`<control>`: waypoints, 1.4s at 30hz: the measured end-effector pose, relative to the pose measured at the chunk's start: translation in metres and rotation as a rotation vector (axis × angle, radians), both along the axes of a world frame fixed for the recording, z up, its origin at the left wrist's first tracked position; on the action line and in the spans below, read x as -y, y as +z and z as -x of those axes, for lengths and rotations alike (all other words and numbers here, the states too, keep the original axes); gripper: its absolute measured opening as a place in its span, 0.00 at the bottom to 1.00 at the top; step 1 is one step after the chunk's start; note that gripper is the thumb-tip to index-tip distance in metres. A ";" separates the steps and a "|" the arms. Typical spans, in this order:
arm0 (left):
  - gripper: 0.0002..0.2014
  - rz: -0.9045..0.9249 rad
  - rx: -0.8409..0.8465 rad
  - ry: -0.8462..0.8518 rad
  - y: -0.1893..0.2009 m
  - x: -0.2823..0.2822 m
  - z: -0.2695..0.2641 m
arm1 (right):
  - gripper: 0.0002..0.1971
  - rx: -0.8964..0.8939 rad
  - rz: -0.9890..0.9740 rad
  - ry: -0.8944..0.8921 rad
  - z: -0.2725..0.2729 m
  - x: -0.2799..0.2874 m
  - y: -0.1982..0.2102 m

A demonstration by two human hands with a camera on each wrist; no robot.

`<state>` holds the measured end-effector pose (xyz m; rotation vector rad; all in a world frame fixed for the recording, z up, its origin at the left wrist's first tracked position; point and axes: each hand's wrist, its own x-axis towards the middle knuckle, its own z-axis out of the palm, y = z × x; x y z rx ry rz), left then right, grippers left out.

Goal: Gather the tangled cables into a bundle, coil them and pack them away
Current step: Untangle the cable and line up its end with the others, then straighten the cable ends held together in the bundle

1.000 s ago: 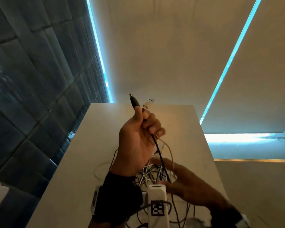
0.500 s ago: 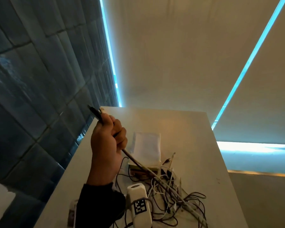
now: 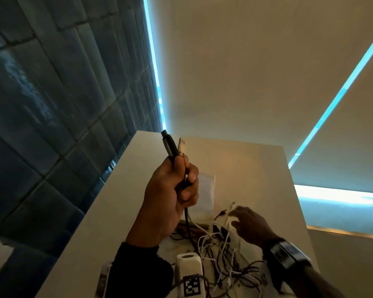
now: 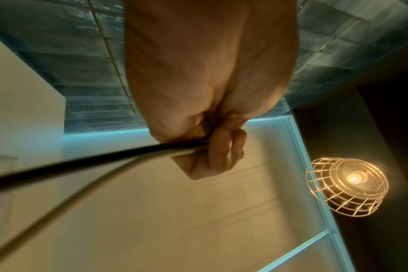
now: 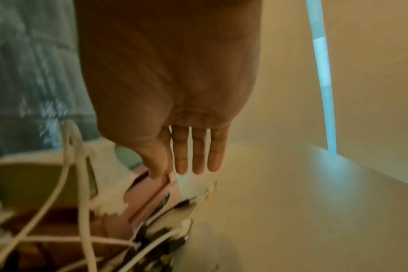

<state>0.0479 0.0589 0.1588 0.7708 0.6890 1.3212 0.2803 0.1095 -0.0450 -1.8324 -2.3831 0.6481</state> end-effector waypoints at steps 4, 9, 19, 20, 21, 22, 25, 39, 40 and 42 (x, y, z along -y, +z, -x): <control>0.11 0.034 -0.092 0.021 -0.009 -0.002 0.010 | 0.24 0.147 0.108 0.150 0.038 -0.040 -0.023; 0.12 0.091 -0.040 0.062 -0.025 -0.004 0.026 | 0.16 0.209 0.141 0.038 0.042 -0.035 -0.054; 0.11 0.147 -0.099 0.051 -0.030 -0.007 0.021 | 0.07 -0.175 0.080 -0.233 0.004 -0.024 -0.018; 0.11 0.149 -0.099 0.043 -0.028 -0.006 0.020 | 0.07 -0.307 0.085 -0.309 0.002 -0.023 -0.009; 0.10 0.143 -0.100 0.037 -0.027 -0.007 0.018 | 0.06 -0.490 0.111 -0.396 0.001 -0.020 0.001; 0.10 0.136 -0.110 0.032 -0.026 -0.007 0.016 | 0.05 -0.723 0.156 -0.480 0.001 -0.017 0.012; 0.09 0.114 -0.173 0.013 -0.024 -0.006 0.008 | 0.05 -1.372 0.335 -0.627 0.009 -0.002 0.050; 0.12 -0.019 -0.585 0.128 -0.028 0.007 -0.021 | 0.13 -1.451 0.161 -0.109 0.083 0.057 0.168; 0.12 -0.037 -0.594 0.142 -0.029 0.008 -0.021 | 0.14 -1.404 0.117 -0.097 0.081 0.059 0.169; 0.13 -0.054 -0.596 0.164 -0.030 0.011 -0.025 | 0.14 -1.315 0.031 -0.100 0.077 0.062 0.169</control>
